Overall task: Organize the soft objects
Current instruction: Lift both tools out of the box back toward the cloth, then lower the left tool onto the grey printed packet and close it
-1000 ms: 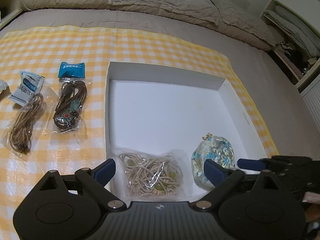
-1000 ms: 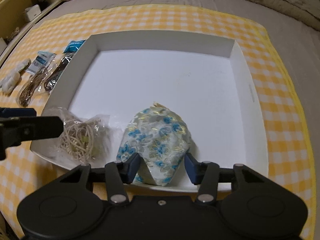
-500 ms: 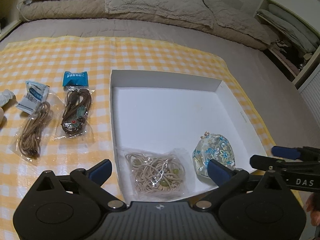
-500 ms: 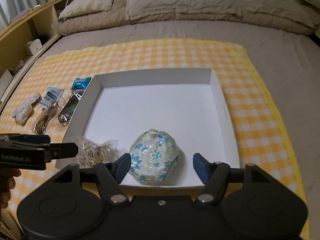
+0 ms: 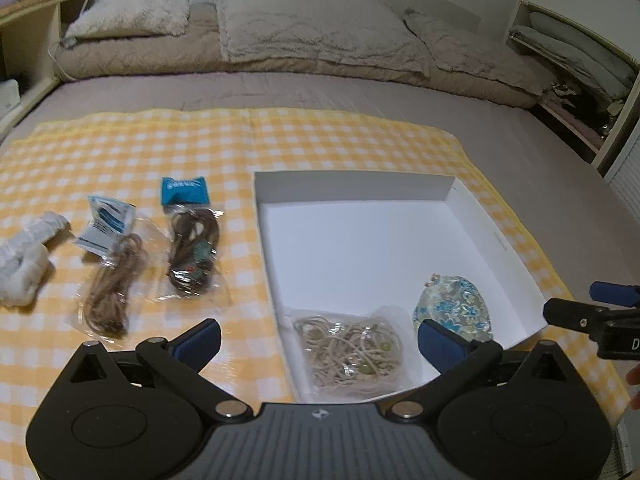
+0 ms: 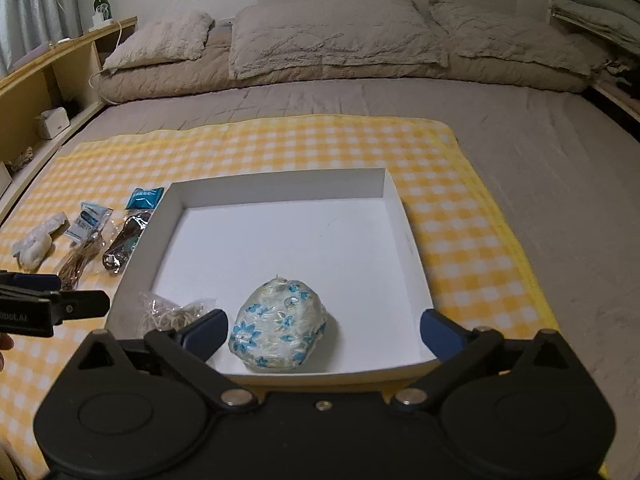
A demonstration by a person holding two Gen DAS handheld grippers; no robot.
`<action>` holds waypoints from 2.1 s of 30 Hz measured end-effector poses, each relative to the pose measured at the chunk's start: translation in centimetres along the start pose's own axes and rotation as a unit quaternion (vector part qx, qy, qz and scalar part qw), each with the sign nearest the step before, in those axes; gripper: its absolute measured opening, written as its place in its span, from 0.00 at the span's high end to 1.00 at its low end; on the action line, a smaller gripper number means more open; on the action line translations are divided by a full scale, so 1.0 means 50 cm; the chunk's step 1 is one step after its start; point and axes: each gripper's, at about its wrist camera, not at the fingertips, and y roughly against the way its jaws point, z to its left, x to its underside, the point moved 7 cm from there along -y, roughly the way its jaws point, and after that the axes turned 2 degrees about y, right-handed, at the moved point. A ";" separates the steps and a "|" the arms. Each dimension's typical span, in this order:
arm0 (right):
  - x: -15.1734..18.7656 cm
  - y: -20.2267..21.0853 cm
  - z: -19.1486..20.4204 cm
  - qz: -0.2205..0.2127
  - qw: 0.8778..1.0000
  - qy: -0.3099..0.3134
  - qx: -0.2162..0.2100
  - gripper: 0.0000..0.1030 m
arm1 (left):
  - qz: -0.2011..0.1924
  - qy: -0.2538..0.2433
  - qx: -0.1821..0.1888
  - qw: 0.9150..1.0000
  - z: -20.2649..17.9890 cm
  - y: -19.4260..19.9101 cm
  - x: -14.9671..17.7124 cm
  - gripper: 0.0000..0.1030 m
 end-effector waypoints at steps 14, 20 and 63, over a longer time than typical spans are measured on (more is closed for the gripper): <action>-0.039 -0.005 0.052 -0.032 0.999 0.002 -0.005 0.00 | -0.060 0.047 -0.057 0.995 0.153 0.083 -0.042 0.00; -0.074 -0.009 0.111 -0.050 0.998 0.012 -0.023 0.00 | -0.090 0.082 -0.091 0.988 0.235 0.125 -0.064 0.00; -0.157 -0.212 0.546 0.022 0.978 -0.069 -0.195 0.07 | -0.082 -0.021 -0.210 0.974 0.589 0.039 -0.104 0.24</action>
